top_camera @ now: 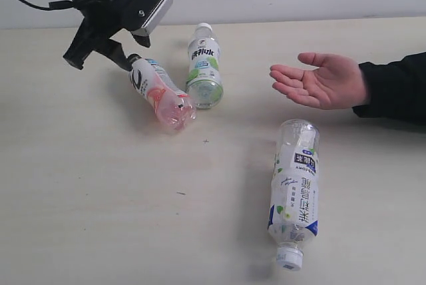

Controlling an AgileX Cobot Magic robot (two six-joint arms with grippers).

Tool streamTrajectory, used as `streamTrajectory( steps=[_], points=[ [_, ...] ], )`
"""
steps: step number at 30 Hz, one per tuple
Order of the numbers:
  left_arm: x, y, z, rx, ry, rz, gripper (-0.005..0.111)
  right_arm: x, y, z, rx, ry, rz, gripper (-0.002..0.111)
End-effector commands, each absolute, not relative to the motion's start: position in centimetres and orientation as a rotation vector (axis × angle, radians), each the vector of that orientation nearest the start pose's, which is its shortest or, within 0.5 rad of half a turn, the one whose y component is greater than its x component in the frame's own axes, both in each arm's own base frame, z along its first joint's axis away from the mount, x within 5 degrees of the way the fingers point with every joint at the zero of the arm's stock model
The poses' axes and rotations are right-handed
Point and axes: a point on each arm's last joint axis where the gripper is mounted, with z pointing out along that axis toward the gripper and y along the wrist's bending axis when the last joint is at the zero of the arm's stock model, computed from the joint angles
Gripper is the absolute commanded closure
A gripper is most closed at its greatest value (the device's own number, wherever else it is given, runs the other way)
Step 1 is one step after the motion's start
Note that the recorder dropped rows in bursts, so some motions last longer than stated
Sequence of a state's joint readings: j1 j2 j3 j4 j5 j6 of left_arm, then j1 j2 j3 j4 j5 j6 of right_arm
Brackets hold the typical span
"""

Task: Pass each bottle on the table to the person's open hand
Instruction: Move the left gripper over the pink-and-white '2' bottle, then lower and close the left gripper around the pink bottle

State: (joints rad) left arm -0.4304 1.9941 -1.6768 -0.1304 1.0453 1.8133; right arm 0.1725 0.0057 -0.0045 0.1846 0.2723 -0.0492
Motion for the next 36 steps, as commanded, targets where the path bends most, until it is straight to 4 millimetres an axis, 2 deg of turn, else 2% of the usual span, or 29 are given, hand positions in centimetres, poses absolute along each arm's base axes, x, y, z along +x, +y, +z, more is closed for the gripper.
streamTrajectory(
  steps=[1, 4, 8, 23, 36],
  points=[
    [38.7, -18.9, 23.9, -3.101, -1.509, -0.173, 0.029, 5.3, 1.4, 18.9, -0.067, 1.752, 0.26, 0.108],
    [39.0, -19.0, 23.2, -3.103, -1.508, -0.164, 0.024, 5.3, 1.4, 18.9, -0.067, 1.752, 0.26, 0.108],
    [39.5, -19.2, 22.1, -3.126, -1.456, -0.18, 0.025, 5.3, 1.4, 18.9, -0.067, 1.752, 0.26, 0.108],
    [40.8, -20.0, 18.1, -3.134, -1.445, -0.152, 0.025, 5.3, 1.4, 18.9, -0.067, 1.752, 0.26, 0.108],
    [40.8, -21.3, 15.8, -3.174, -1.34, -0.156, 0.025, 5.3, 1.4, 18.9, -0.067, 1.752, 0.26, 0.108]
  ],
)
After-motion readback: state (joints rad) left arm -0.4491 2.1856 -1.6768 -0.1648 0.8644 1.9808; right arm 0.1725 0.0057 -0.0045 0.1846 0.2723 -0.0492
